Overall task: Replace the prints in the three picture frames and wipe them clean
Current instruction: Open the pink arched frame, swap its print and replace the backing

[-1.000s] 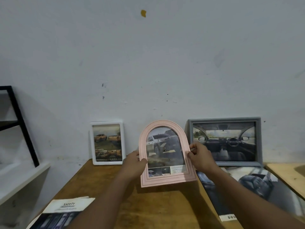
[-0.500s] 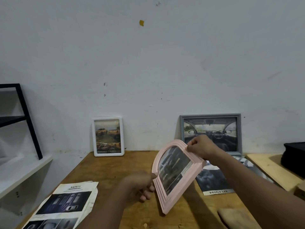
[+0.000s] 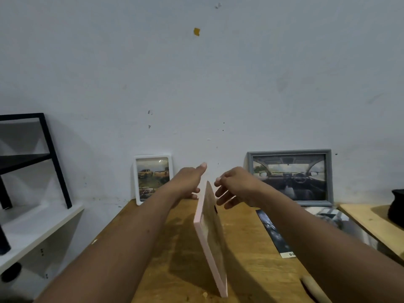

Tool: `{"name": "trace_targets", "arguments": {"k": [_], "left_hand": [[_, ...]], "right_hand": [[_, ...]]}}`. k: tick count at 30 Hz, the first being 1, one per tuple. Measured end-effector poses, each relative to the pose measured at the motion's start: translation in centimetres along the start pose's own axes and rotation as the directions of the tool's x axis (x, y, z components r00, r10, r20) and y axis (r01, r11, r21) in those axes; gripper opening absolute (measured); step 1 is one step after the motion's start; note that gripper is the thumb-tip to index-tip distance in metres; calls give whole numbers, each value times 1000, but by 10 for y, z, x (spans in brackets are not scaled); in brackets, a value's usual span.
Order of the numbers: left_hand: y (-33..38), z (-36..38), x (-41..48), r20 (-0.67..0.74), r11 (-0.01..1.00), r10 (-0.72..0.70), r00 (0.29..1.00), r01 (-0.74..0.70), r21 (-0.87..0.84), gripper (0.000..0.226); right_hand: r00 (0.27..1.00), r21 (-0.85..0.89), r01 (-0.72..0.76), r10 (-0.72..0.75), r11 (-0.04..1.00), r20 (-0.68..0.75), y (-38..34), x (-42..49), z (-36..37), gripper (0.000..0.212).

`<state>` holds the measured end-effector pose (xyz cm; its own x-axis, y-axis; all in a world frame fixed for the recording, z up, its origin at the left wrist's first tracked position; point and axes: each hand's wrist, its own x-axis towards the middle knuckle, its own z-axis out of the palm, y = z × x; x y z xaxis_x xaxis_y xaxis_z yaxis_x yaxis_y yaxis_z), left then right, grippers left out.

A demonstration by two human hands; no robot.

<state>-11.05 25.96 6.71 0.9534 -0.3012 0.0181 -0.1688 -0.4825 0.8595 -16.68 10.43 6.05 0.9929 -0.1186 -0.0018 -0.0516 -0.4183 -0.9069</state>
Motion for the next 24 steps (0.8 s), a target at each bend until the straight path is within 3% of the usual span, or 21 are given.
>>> {"name": "trace_targets", "arguments": {"k": [5, 11, 13, 21, 24], "left_hand": [[-57, -25, -1, -60, 946, 0, 998, 19, 323, 53], [-122, -1, -24, -102, 981, -163, 981, 172, 85, 27], [-138, 15, -29, -84, 980, -192, 978, 196, 37, 34], [-162, 59, -30, -108, 957, 15, 994, 17, 290, 46], [-167, 59, -19, -105, 945, 59, 993, -22, 326, 52]], "right_hand": [[999, -175, -46, 46, 983, -5, 39, 10, 24, 24], [992, -466, -93, 44, 880, -115, 117, 16, 48, 20], [990, -511, -77, 5, 856, -141, 133, 13, 53, 27], [989, -783, 23, -127, 622, -72, 156, 16, 62, 39], [990, -781, 90, -144, 618, 0, 154, 28, 67, 43]]}}
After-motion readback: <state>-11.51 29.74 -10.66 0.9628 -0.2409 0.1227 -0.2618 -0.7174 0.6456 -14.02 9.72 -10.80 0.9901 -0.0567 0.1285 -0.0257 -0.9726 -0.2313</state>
